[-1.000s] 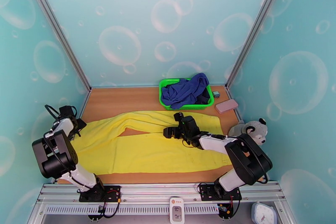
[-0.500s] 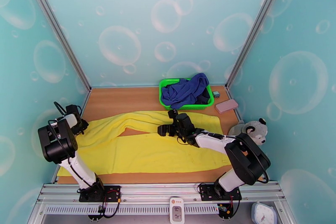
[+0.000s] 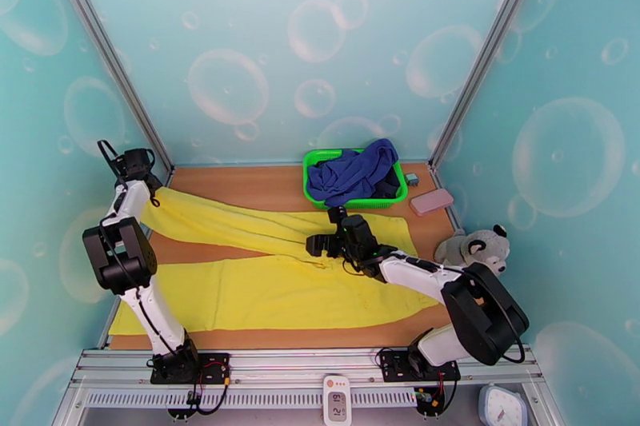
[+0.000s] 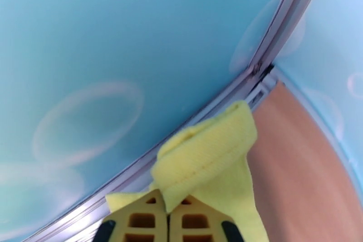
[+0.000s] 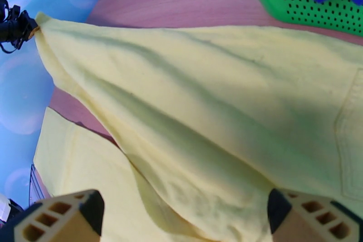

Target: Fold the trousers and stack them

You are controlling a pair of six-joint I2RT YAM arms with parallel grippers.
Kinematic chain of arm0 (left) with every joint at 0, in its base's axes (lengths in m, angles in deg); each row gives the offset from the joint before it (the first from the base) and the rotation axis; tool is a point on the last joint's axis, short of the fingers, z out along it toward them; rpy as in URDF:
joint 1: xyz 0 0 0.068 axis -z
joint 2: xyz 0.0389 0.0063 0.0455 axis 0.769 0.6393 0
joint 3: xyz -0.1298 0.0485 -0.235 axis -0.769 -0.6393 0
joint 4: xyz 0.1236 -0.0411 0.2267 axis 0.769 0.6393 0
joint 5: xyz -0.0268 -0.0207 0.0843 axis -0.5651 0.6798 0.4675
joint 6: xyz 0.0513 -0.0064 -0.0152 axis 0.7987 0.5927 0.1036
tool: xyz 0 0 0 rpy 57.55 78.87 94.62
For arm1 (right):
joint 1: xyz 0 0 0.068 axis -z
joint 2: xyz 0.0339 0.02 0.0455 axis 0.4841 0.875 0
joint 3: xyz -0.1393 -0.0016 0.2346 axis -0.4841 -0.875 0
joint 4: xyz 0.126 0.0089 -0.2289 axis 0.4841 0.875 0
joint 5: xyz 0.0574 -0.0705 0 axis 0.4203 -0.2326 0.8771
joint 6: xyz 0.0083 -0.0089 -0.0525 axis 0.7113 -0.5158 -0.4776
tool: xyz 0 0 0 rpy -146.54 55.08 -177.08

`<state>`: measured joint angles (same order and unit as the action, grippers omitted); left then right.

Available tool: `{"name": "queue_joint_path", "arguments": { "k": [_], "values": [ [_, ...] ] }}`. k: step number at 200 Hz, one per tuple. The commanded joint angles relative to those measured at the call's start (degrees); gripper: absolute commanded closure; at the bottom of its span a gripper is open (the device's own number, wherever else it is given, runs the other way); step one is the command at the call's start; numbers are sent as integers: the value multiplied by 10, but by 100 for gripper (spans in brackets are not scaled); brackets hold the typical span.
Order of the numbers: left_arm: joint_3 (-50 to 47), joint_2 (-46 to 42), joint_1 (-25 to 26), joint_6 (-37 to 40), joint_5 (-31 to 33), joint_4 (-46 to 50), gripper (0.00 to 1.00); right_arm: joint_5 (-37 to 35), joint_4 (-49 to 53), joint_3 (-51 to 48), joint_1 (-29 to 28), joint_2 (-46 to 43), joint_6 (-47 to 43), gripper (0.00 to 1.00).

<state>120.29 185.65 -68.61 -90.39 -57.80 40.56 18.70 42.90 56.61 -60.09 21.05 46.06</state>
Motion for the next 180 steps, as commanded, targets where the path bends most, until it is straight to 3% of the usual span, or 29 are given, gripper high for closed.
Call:
{"name": "queue_joint_path", "arguments": {
  "k": [1, 20, 40, 82, 99, 122, 149, 180],
  "values": [
    [110, 102, 4, 7, 20, 66, 52, -29, 31, -5, -5, -22, 18, 1],
    [173, 141, 13, 7, 19, 98, 32, -65, 56, -4, -7, -38, 20, 1],
    [135, 103, 27, 24, -2, 75, 23, -103, 59, -24, 13, -60, 36, 1],
    [-81, -70, 98, 45, -76, 24, 20, 40, -59, -61, 135, -11, 49, 1],
    [-173, -136, 119, 14, -118, 41, 20, 61, -72, -49, 146, 27, 39, 1],
    [-331, -217, 124, -36, -221, 14, 20, 79, -131, -57, 160, 71, 68, 1],
    [-455, -261, 126, -43, -277, -44, 21, 113, -210, -82, 194, 112, 110, 1],
    [-499, -253, 129, -38, -328, -111, 22, 125, -226, -97, 231, 138, 140, 1]
  ]
}}
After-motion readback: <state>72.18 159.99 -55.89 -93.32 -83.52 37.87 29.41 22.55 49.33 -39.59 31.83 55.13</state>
